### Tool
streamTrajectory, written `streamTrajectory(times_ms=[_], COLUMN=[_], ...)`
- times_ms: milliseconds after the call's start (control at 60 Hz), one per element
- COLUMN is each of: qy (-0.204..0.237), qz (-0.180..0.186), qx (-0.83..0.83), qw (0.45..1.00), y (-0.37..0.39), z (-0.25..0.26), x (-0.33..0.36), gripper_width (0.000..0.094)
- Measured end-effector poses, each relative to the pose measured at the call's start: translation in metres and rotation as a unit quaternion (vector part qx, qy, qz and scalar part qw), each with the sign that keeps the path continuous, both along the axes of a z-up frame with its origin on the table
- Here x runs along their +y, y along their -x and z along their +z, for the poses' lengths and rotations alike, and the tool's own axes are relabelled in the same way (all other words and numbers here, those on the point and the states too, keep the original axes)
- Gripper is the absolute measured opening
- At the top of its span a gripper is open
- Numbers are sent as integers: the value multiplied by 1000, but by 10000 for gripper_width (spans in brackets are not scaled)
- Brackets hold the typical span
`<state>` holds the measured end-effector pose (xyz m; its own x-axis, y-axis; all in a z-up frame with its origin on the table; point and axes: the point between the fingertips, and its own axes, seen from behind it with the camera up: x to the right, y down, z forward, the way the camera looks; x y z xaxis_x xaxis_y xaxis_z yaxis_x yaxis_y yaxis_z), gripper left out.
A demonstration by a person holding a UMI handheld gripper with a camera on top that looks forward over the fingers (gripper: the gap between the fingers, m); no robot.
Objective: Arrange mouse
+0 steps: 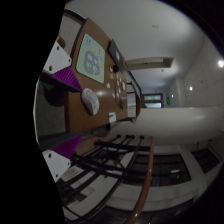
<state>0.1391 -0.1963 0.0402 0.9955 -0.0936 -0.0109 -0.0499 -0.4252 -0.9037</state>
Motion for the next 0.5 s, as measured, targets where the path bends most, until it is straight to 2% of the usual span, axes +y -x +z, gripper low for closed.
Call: streamTrajectory(times_ms=[183, 333, 500], qy=[19, 52, 64], qz=[22, 37, 8], qx=[21, 7, -7], qw=[999, 998, 998], y=[2, -1, -20], z=[-16, -30, -32], x=[21, 39, 56], gripper_width=[812, 813, 803])
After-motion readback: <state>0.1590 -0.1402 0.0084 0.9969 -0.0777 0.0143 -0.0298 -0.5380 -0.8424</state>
